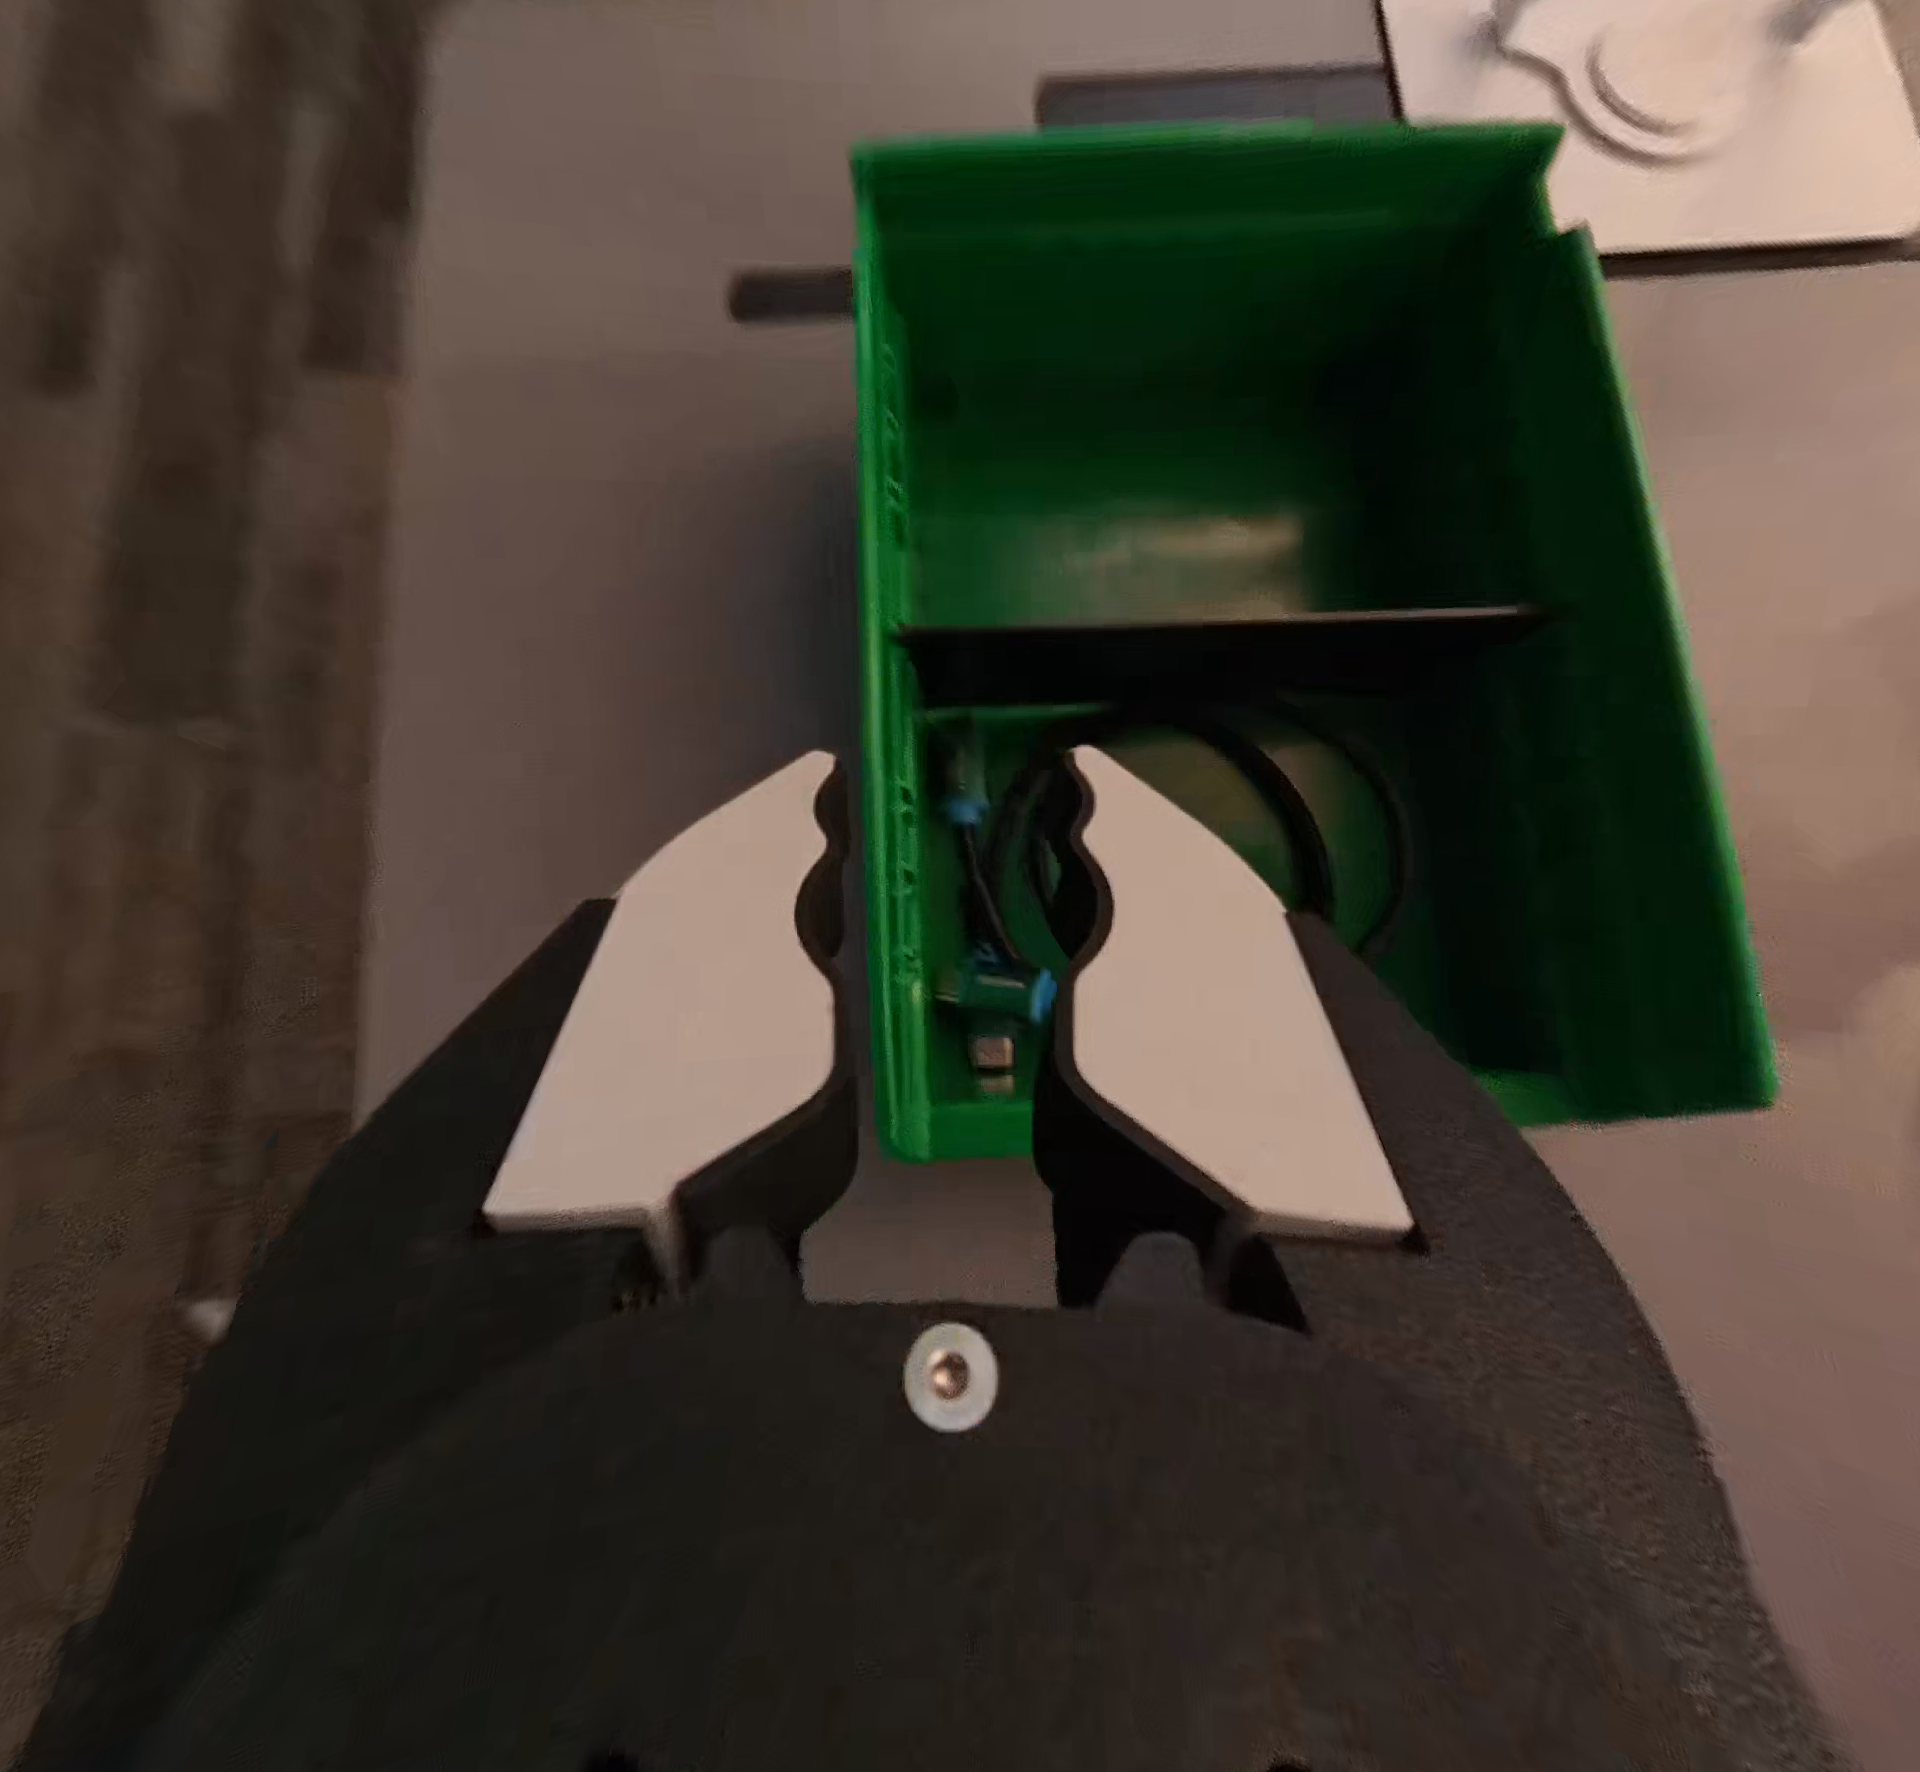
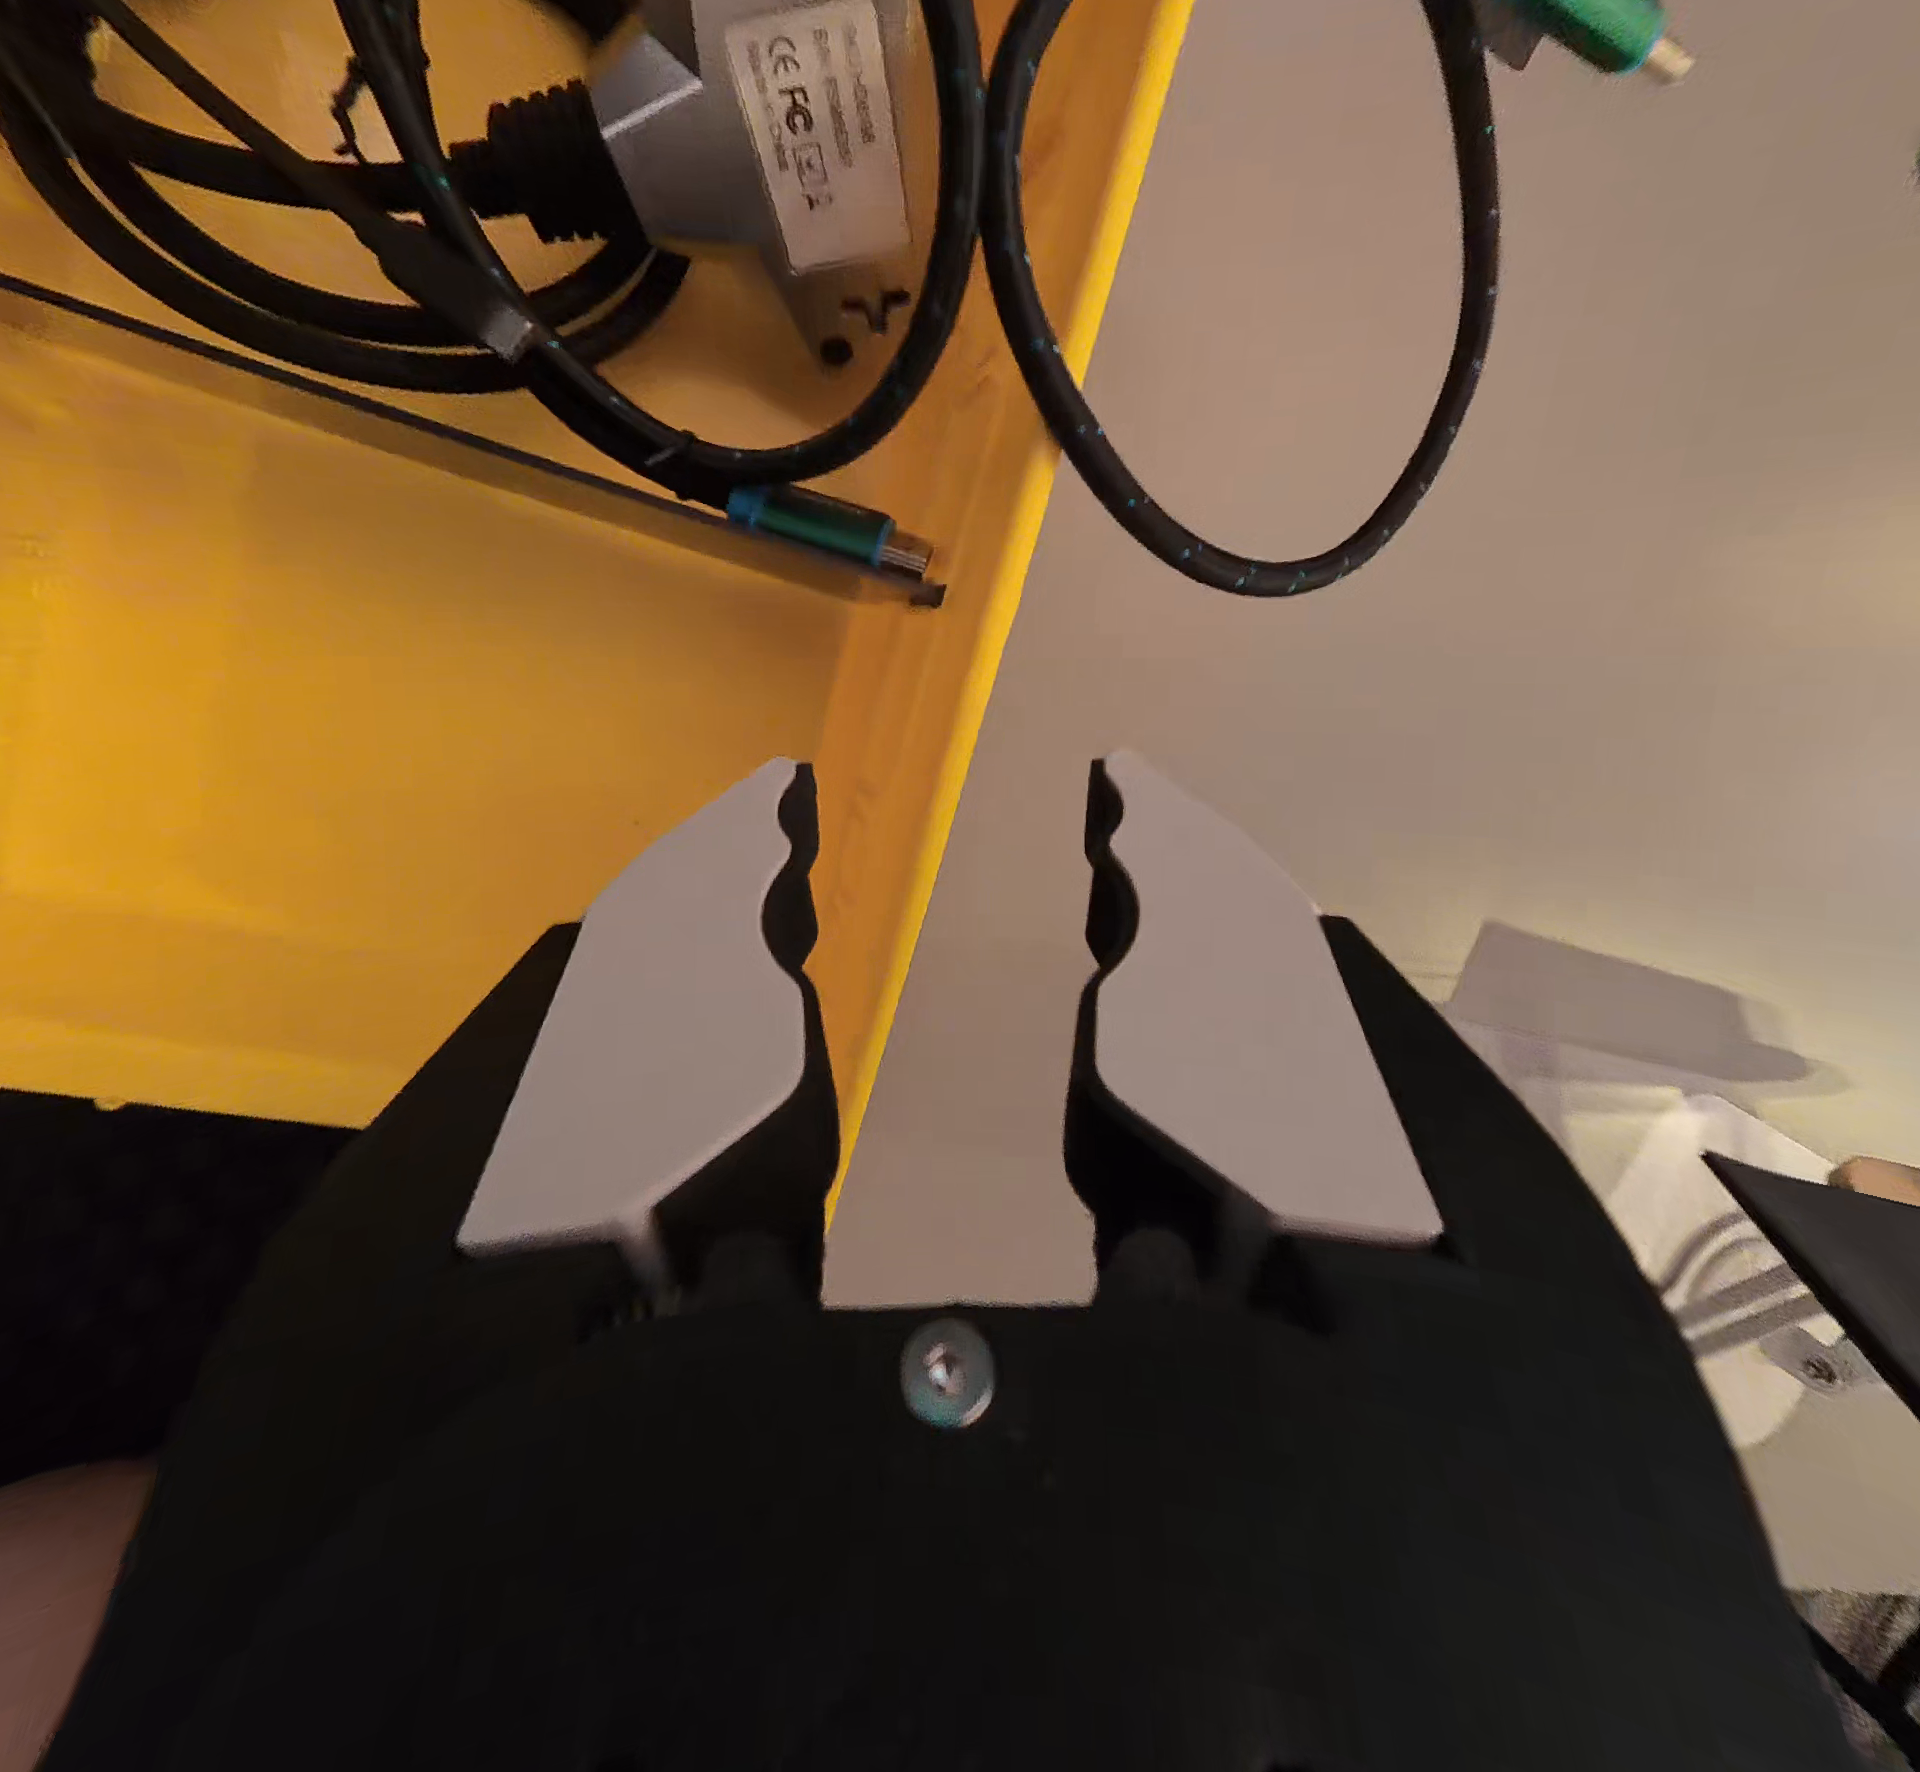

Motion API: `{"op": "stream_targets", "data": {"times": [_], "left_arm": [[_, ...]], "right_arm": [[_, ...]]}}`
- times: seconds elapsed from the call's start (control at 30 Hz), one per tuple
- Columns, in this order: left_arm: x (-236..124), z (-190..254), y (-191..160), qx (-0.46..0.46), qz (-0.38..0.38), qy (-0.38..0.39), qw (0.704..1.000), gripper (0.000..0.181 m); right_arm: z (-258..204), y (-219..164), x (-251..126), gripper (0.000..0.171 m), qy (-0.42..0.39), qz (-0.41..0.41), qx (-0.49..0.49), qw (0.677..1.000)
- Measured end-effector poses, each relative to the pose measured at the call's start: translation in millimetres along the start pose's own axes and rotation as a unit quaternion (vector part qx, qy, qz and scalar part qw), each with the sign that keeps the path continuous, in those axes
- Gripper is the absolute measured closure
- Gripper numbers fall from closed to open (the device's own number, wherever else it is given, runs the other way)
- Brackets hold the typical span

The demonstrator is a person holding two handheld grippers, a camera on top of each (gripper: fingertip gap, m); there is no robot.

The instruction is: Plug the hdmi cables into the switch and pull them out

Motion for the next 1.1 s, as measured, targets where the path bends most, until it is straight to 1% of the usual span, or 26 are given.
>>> {"op": "stream_targets", "data": {"times": [0.03,0.13,0.17,0.27,0.3,0.4,0.43,0.53,0.6,0.67,0.73,0.83,0.97,1.1], "left_arm": [[5.2,-4.3,-0.5,-0.006,-0.008,-0.002,1.000,0.145],[16.0,-14.6,-1.3,-0.004,-0.027,0.049,0.998,0.142],[19.8,-15.6,-2.2,-0.001,-0.035,0.054,0.998,0.139],[36.7,-16.5,-7.2,-0.002,-0.075,0.039,0.996,0.136],[43.0,-18.0,-9.9,-0.001,-0.093,0.042,0.995,0.136],[58.9,-22.8,-18.8,0.006,-0.144,0.051,0.988,0.137],[63.5,-23.9,-21.7,0.006,-0.158,0.047,0.986,0.139],[77.9,-24.8,-33.1,0.002,-0.212,0.029,0.977,0.147],[87.4,-21.3,-41.7,0.009,-0.257,0.016,0.966,0.157],[90.2,-19.1,-42.6,0.032,-0.266,0.035,0.963,0.166],[89.7,-14.1,-43.6,0.041,-0.275,0.027,0.960,0.167],[89.3,0.3,-45.7,0.068,-0.287,-0.016,0.955,0.171],[92.8,23.0,-44.2,0.112,-0.310,-0.005,0.944,0.167],[94.7,56.4,-46.5,0.133,-0.337,-0.024,0.932,0.167]], "right_arm": [[1.9,-2.3,2.7,0.122,0.004,-0.004,0.009,1.000],[4.2,-8.0,15.2,0.123,0.034,-0.042,0.055,0.997],[4.3,-9.9,21.1,0.124,0.042,-0.058,0.062,0.995],[1.5,-13.5,39.5,0.128,0.080,-0.092,0.070,0.990],[0.3,-14.7,45.0,0.133,0.096,-0.105,0.074,0.987],[-4.5,-15.4,57.7,0.164,0.166,-0.135,0.103,0.971],[-2.7,-14.6,58.0,0.166,0.172,-0.131,0.124,0.968],[-2.2,-14.5,58.7,0.166,0.175,-0.137,0.140,0.965],[-3.3,-12.6,59.0,0.167,0.169,-0.150,0.150,0.963],[-6.7,-7.9,59.7,0.167,0.172,-0.166,0.159,0.958],[-13.8,-0.4,60.4,0.167,0.180,-0.172,0.148,0.957],[-30.5,17.6,62.0,0.166,0.196,-0.172,0.109,0.959],[-56.9,48.0,65.2,0.163,0.210,-0.172,0.082,0.959],[-80.8,69.0,65.5,0.163,0.214,-0.182,0.061,0.958]]}}
Point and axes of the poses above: each gripper's, where its closed fingertips meet, x out along the fingers, y out of its top, z = x × y across the jaws, the point moved 9 cm from there along -x, back along the fingers, and after that the axes turned 7 degrees about -x, right-handed, at the moved point
